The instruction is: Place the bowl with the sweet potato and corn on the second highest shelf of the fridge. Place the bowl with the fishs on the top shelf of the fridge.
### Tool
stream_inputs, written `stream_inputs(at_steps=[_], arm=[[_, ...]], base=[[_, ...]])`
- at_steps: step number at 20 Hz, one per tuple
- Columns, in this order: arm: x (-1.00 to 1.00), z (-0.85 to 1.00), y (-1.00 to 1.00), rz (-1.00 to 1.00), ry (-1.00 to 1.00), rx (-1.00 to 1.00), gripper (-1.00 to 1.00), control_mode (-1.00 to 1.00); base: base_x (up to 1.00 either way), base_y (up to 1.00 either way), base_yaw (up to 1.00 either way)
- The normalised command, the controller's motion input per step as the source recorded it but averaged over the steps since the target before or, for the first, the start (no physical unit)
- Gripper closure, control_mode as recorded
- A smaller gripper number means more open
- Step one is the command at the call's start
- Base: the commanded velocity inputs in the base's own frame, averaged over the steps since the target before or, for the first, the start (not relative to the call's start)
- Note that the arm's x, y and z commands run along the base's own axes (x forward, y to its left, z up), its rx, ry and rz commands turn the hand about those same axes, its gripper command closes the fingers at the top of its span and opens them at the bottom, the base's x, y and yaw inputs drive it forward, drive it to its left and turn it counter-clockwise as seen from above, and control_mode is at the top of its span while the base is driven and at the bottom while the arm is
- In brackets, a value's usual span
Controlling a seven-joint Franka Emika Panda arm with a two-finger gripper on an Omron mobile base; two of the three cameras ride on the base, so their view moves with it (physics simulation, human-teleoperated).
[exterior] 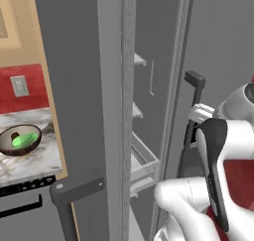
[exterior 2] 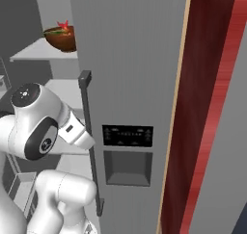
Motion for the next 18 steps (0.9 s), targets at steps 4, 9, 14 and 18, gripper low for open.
stream_inputs(at_steps=[4, 9, 14, 18], arm=[[0.0, 0.0, 0.0, 0.0, 0.0, 0.0, -1.0, 1.0], [0.0, 0.0, 0.0, 0.0, 0.0, 0.0, -1.0, 1.0], [0.0, 0.0, 0.0, 0.0, 0.0, 0.0, -1.0, 1.0], [0.0, 0.0, 0.0, 0.0, 0.0, 0.0, -1.0, 1.0]], base=[[-1.0, -0.59, 0.0], [-1.0, -0.82, 0.01], [-1.0, 0.0, 0.16], [-1.0, 0.88, 0.33]])
